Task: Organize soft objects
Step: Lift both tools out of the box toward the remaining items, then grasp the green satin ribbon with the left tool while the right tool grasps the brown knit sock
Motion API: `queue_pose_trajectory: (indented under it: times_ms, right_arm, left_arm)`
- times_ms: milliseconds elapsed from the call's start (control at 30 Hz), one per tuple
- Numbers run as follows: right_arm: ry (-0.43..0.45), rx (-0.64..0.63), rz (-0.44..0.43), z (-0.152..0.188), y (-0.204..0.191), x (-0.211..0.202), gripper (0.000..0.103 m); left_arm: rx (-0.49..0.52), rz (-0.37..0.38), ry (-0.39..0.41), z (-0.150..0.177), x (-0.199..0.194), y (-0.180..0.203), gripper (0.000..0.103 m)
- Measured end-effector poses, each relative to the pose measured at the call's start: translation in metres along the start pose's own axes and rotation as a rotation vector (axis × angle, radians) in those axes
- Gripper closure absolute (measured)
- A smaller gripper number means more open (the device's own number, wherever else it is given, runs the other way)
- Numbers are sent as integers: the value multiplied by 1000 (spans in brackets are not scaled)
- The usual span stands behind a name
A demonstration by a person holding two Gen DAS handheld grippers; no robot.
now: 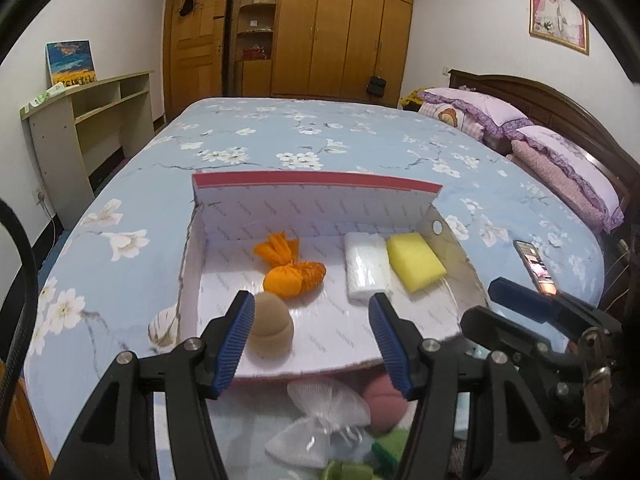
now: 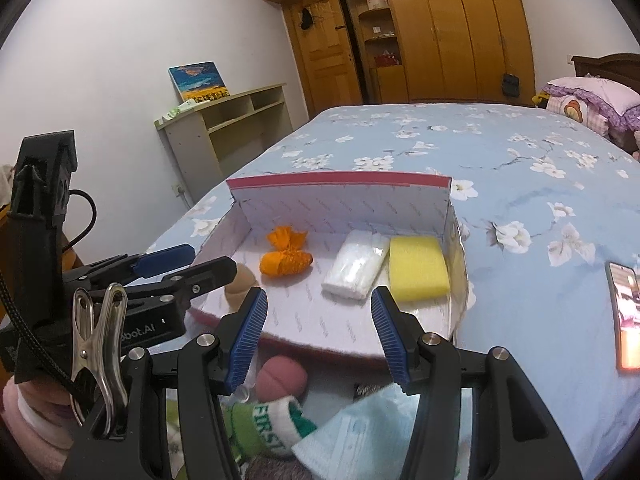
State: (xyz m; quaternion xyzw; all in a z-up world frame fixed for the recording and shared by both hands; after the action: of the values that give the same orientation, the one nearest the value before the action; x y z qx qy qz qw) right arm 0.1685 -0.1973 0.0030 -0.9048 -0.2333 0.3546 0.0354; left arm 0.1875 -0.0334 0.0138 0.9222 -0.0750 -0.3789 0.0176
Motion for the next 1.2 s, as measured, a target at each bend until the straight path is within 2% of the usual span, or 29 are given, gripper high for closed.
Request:
queue_pose_trajectory:
  times_ms: [333,667,1200]
  right_arm:
    - [2,7,12,28,-7,-22,47]
    - [-3,22,21,55,-8,-44,47]
    - [-36,16,42,99,-17,-61,47]
  left_arm:
    - [-13,6,0,33,-28,1,40]
    - [-46,27,-51,72,-40,4,40]
    - [-45,34,-120,123,-33,15,40]
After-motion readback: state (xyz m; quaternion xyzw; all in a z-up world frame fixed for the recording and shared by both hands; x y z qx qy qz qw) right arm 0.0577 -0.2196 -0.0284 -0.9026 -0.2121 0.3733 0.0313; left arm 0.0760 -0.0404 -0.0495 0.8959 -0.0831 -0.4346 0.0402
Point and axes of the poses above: each gripper's, at about its wrist camera, not at the fingertips, and x roughly the way its jaws point, y to its right, z to its underside, the point moved 8 cm from there along x, roughly the way its jaws point, and after that the axes turned 5 degrees about -y, right-handed, at the moved point
